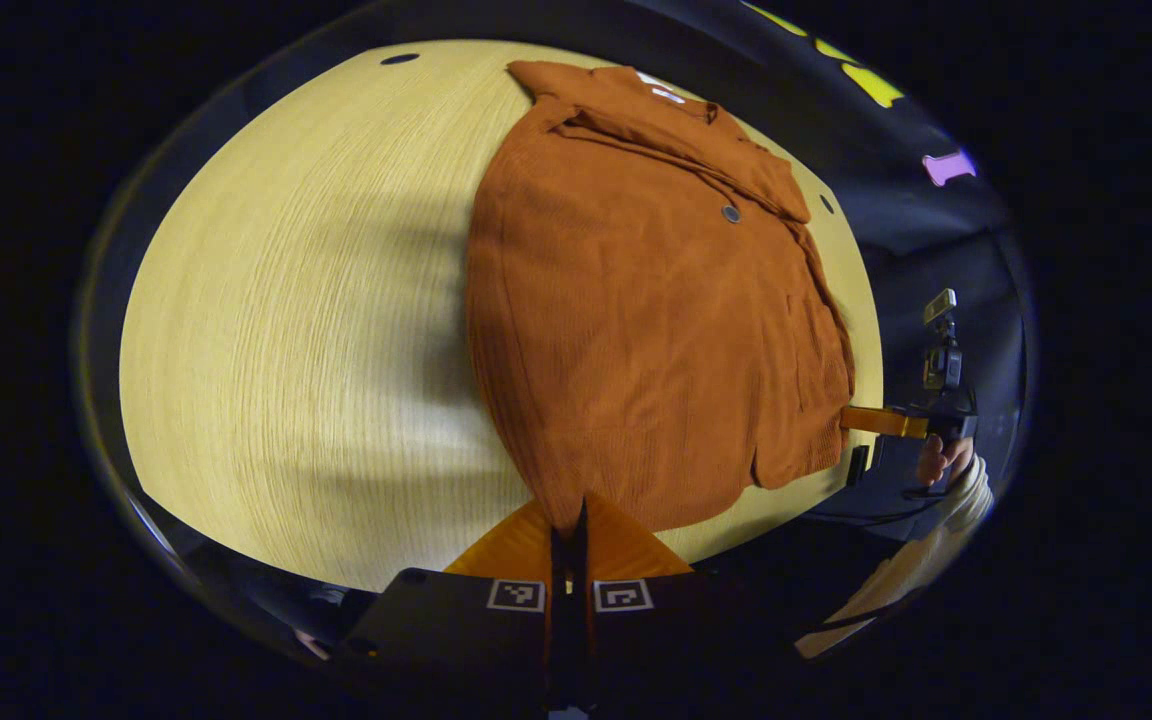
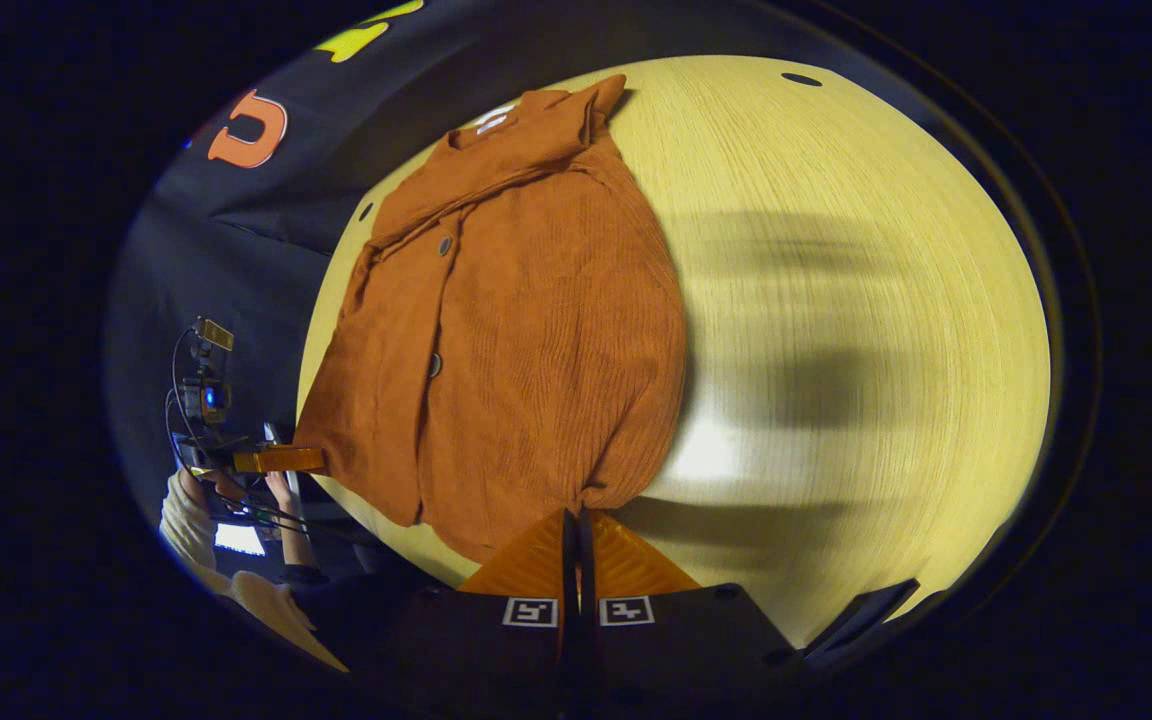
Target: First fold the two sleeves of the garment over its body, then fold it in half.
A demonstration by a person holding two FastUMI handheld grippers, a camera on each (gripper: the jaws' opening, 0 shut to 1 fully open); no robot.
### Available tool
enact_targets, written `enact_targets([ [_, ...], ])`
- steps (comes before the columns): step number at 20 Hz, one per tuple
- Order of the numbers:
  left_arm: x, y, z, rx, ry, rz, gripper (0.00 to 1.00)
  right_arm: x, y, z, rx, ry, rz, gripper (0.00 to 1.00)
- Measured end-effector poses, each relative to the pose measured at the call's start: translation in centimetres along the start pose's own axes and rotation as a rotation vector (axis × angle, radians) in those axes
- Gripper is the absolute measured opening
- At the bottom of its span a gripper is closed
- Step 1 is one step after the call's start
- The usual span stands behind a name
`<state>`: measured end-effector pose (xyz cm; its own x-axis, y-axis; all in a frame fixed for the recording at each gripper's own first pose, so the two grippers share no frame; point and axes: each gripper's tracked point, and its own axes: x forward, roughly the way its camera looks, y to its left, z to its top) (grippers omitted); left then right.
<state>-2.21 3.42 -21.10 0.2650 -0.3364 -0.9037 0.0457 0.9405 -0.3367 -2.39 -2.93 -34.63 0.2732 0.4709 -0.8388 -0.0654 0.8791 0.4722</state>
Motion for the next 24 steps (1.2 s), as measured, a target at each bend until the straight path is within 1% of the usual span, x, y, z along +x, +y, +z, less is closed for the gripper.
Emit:
enact_targets([
  [3, -0.6, -1.8, 2.7, 0.043, -0.028, 0.001, 0.04, -1.5, 1.5, 1.0, -0.026, -0.050, 0.025, 0.00],
  [5, -1.4, -2.2, 2.6, 0.080, -0.061, -0.007, 0.04, -2.4, 2.8, 1.9, -0.029, -0.084, 0.051, 0.00],
  [9, -4.1, -3.9, 8.0, 0.131, -0.184, -0.036, 0.04, -4.6, 5.3, 4.8, -0.048, -0.151, 0.089, 0.00],
  [10, -5.1, -3.8, 8.5, 0.134, -0.210, -0.046, 0.04, -5.1, 6.0, 6.1, -0.052, -0.171, 0.101, 0.01],
  [14, -7.2, -5.0, 14.4, 0.164, -0.301, -0.086, 0.04, -8.3, 8.1, 12.1, -0.051, -0.269, 0.120, 0.00],
  [18, -9.5, -6.5, 21.6, 0.166, -0.391, -0.136, 0.04, -10.5, 9.1, 19.0, -0.074, -0.355, 0.097, 0.00],
  [21, -10.5, -6.6, 27.3, 0.176, -0.454, -0.156, 0.04, -11.8, 9.5, 24.5, -0.108, -0.426, 0.063, 0.00],
  [24, -10.9, -6.5, 33.3, 0.125, -0.533, -0.203, 0.04, -11.1, 9.9, 29.6, -0.087, -0.464, 0.055, 0.00],
])
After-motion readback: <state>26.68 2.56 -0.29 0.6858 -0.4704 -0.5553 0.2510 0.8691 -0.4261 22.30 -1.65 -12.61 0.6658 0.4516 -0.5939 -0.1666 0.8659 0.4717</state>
